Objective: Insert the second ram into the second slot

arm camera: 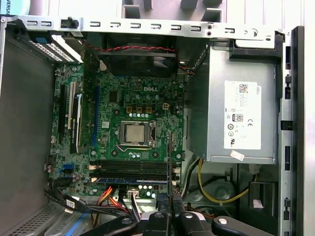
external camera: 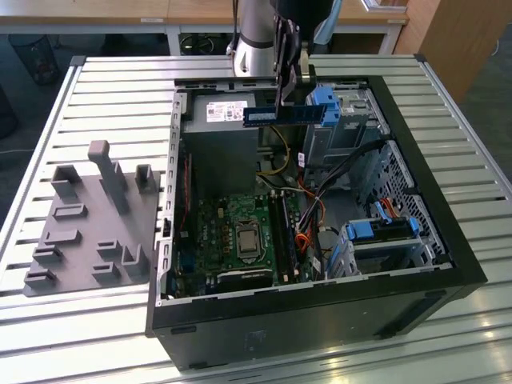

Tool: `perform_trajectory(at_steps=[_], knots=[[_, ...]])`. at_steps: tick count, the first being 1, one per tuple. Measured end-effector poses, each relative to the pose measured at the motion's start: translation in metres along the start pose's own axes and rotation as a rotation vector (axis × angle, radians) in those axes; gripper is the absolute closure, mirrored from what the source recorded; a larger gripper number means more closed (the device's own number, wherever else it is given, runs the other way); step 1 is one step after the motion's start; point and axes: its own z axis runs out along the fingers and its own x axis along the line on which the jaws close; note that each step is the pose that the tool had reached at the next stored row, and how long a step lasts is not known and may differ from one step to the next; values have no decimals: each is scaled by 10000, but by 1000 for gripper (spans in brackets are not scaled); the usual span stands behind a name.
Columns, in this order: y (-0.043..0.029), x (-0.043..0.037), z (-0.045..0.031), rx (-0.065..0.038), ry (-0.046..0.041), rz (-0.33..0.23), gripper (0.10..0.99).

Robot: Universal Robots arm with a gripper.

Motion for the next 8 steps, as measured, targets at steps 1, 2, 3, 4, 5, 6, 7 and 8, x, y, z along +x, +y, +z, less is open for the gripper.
perform_trajectory(at_steps=[1,2,3,4,5,6,7,8], knots=[[0,1,0,0,0,0,949],[0,4,0,0,0,0,949],[0,8,-1,0,1,-1,949],[0,11,-1,0,1,0,949],[0,15,0,0,0,0,949],[0,18,0,0,0,0,949],[1,22,0,0,0,0,949],[1,25,-1,0,0,1,949]])
